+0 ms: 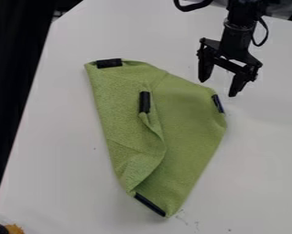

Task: Unfold the green cloth from centre to left

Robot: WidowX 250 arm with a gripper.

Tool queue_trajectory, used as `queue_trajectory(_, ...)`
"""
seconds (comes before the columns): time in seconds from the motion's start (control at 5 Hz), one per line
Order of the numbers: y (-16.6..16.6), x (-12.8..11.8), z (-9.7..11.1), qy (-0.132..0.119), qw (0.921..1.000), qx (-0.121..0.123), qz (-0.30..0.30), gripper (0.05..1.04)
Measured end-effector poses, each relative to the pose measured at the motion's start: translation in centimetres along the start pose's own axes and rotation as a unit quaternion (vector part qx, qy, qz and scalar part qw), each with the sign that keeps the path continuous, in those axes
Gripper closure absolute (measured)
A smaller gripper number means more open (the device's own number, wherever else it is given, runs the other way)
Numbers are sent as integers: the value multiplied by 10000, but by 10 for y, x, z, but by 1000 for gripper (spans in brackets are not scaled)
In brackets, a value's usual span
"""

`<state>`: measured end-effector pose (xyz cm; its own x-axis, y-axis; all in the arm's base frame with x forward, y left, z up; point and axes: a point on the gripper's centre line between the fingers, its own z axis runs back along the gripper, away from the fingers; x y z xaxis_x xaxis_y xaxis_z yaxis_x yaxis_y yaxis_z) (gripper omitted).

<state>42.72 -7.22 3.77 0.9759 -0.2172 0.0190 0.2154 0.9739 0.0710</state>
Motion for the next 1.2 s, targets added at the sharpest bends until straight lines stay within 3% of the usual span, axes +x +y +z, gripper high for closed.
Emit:
queue_trajectory(0.4,0,-19,-28,352,9988,-141,313,87)
queue_trajectory(0.6,26,-37,-17,352,9942,-314,965,83)
queue_trajectory(0.8,44,-47,-2,-48,9892,-479,1387,83)
queue_trajectory(1.0,47,-42,32,-560,9831,-680,1603,83)
queue_trajectory(1.2,57,-52,38,-667,9799,-453,1826,83)
